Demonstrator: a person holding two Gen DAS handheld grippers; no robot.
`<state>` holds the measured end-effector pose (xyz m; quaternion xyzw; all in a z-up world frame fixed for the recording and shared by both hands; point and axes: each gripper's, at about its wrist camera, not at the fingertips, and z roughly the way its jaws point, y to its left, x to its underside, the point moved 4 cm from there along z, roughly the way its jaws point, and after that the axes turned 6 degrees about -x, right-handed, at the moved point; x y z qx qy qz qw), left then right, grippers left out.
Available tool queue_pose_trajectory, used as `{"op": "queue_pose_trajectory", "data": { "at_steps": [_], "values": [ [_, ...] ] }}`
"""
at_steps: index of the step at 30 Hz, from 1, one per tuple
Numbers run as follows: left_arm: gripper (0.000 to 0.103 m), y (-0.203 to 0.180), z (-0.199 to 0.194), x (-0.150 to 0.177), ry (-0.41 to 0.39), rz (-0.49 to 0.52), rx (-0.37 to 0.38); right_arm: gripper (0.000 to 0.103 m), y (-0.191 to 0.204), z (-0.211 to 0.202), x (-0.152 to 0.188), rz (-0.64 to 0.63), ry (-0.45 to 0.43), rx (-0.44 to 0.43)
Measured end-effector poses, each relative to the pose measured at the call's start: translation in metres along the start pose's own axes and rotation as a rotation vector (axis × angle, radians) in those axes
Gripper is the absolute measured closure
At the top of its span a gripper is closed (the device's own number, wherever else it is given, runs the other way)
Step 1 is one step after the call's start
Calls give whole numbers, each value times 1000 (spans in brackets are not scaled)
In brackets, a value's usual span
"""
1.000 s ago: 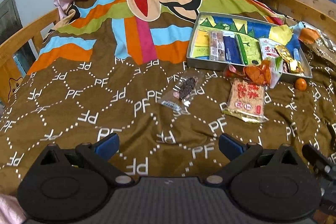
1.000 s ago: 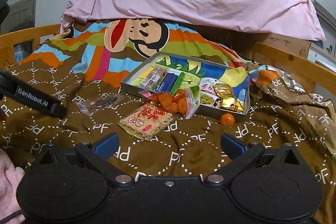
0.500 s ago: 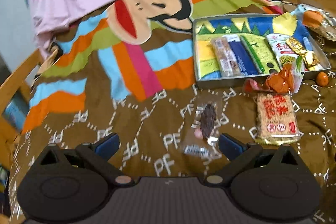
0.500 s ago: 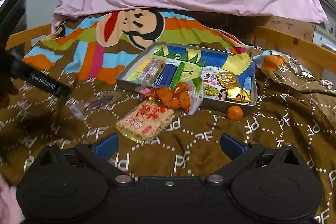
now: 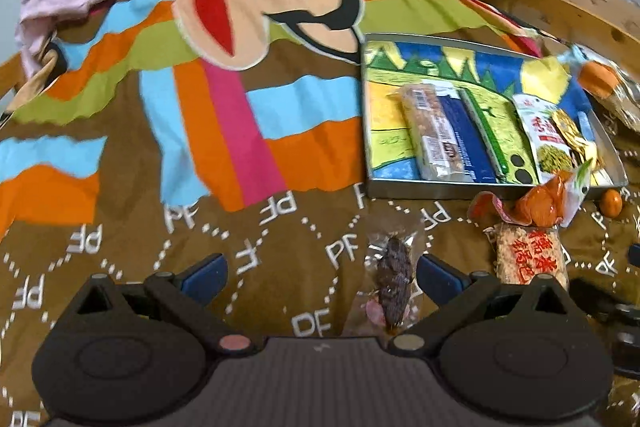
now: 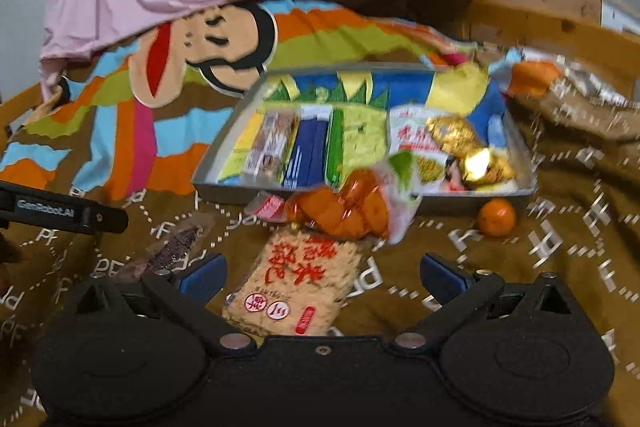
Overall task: Organize snacks
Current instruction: 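Grasp the red-lettered rice cracker pack with the right tool while the left tool grasps the dark jerky packet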
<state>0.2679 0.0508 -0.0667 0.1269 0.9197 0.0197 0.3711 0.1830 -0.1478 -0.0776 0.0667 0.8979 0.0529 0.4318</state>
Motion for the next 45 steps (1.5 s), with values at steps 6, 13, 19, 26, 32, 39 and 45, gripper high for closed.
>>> {"op": "queue_pose_trajectory", "data": {
  "at_steps": [6, 13, 19, 26, 32, 39, 45],
  "values": [
    [0, -19, 11, 1, -27, 128, 44, 1, 12, 28, 11, -32, 46, 25],
    [1, -25, 34, 4, 16, 142, 47, 1, 18, 49, 25, -61, 79, 12],
    [1, -29, 43, 7, 58, 106, 86, 1, 23, 65, 28, -70, 122, -29],
    [8, -37, 44, 14, 76, 145, 111, 13, 13, 53, 27, -39, 96, -23],
    [21, -42, 48, 18, 119, 148, 163, 12, 2, 22, 35, -66, 153, -39],
    [31, -48, 61, 13, 129, 137, 131, 7, 1, 24, 34, -63, 141, -54],
    [38, -43, 66, 10, 153, 66, 138, 8, -1, 32, 28, -13, 85, -33]
  ]
}}
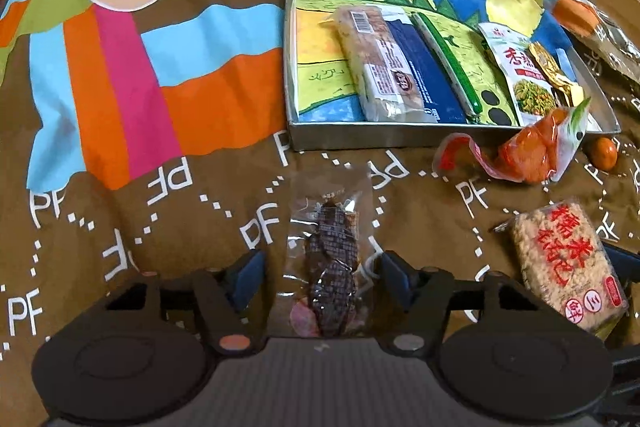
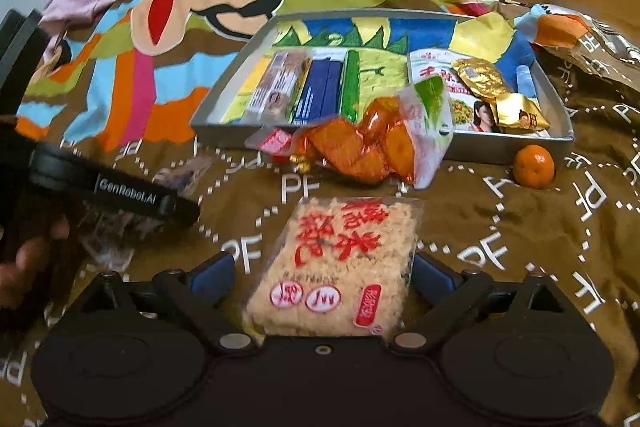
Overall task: Organize snacks
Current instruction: 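Grasp the red-lettered rice cracker pack with the right tool while the left tool grasps the dark jerky packet, then lift and carry the rice cracker pack and jerky packet into the metal tray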
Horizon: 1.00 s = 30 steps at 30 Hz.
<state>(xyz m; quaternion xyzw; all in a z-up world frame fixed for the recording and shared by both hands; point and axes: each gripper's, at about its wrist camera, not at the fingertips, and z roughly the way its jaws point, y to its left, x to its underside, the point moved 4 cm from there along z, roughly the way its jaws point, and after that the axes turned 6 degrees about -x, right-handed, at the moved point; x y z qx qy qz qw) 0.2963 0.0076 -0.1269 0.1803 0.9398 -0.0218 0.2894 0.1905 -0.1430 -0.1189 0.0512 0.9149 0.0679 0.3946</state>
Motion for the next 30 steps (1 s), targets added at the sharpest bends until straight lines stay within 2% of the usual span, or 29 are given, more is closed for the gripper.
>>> {"op": "queue_pose_trajectory", "data": {
  "at_steps": [4, 6, 15, 17, 21, 27, 30],
  "values": [
    [51, -2, -2, 0, 10, -6, -23, 11, 4, 8, 4, -38, 16, 34],
    [53, -4, -4, 0, 12, -8, -33, 19, 6, 9, 7, -80, 17, 72],
    [54, -20, -28, 11, 20, -23, -19, 23, 7, -5, 13, -112, 18, 52],
    [54, -26, -34, 16, 32, -27, 8, 23, 8, -10, 14, -121, 26, 45],
    [54, -41, -48, 26, 24, 11, 8, 23, 7, -24, 14, -127, 27, 33],
    [54, -52, -69, 36, 2, -19, 37, 23, 2, -58, 16, -175, -44, 43],
    [54, -56, -83, 39, -35, -26, 39, 23, -1, -77, 16, -199, -90, 65]
  ]
}}
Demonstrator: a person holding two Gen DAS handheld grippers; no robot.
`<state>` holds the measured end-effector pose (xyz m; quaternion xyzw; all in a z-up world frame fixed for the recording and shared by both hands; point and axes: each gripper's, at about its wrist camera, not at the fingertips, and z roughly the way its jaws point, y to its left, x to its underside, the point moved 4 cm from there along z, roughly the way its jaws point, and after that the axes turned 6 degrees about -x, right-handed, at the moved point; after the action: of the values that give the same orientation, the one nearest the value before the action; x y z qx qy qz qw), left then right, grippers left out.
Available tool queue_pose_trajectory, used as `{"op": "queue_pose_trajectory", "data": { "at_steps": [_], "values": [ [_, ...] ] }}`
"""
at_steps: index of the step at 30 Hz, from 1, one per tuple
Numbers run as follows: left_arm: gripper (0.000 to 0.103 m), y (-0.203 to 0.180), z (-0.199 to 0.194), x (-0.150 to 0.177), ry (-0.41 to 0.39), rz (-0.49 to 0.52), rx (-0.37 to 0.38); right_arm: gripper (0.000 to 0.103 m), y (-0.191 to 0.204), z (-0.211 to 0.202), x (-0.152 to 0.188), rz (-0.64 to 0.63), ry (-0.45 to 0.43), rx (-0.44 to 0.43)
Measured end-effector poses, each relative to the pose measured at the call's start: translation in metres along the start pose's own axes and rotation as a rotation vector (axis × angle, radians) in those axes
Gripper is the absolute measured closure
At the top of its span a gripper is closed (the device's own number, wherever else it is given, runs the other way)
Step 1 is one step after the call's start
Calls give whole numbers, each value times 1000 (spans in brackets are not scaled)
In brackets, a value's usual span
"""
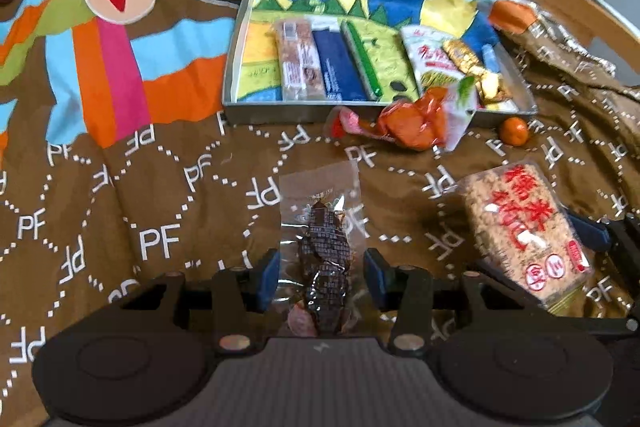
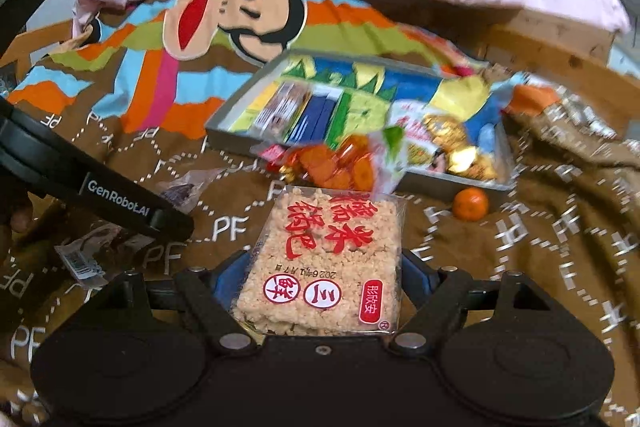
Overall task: Organize snacks
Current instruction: 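Lift and carry the rice cracker pack and jerky packet into the metal tray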
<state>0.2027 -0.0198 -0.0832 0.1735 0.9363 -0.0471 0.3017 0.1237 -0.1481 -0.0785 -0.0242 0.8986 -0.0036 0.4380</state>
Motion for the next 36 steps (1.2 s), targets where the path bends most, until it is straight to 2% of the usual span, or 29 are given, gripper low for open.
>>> {"op": "queue_pose_trajectory", "data": {
  "at_steps": [6, 10, 14, 20, 25, 31, 36],
  "values": [
    [54, -6, -32, -5, -118, -48, 8, 23, -16, -36, -3, 1, -88, 41],
    [54, -17, -53, -4, -199, -19, -15, 23, -28, -50, -10, 34, -128, 47],
    [54, -27, -65, -4, -230, -39, 2, 23, -40, -57, -20, 55, -178, 53],
    [54, -38, -68, -18, -250, -25, -30, 23, -62, -66, -31, 95, -212, 37],
    [54, -44, -67, -41, -286, -13, -43, 23, -73, -65, -44, 124, -254, -11],
    [54, -51, -53, -76, -303, -46, -29, 23, -84, -54, -62, 114, -321, -20],
    [54, -55, -34, -106, -311, -88, -27, 23, -104, -35, -76, 136, -339, 0]
  ]
}}
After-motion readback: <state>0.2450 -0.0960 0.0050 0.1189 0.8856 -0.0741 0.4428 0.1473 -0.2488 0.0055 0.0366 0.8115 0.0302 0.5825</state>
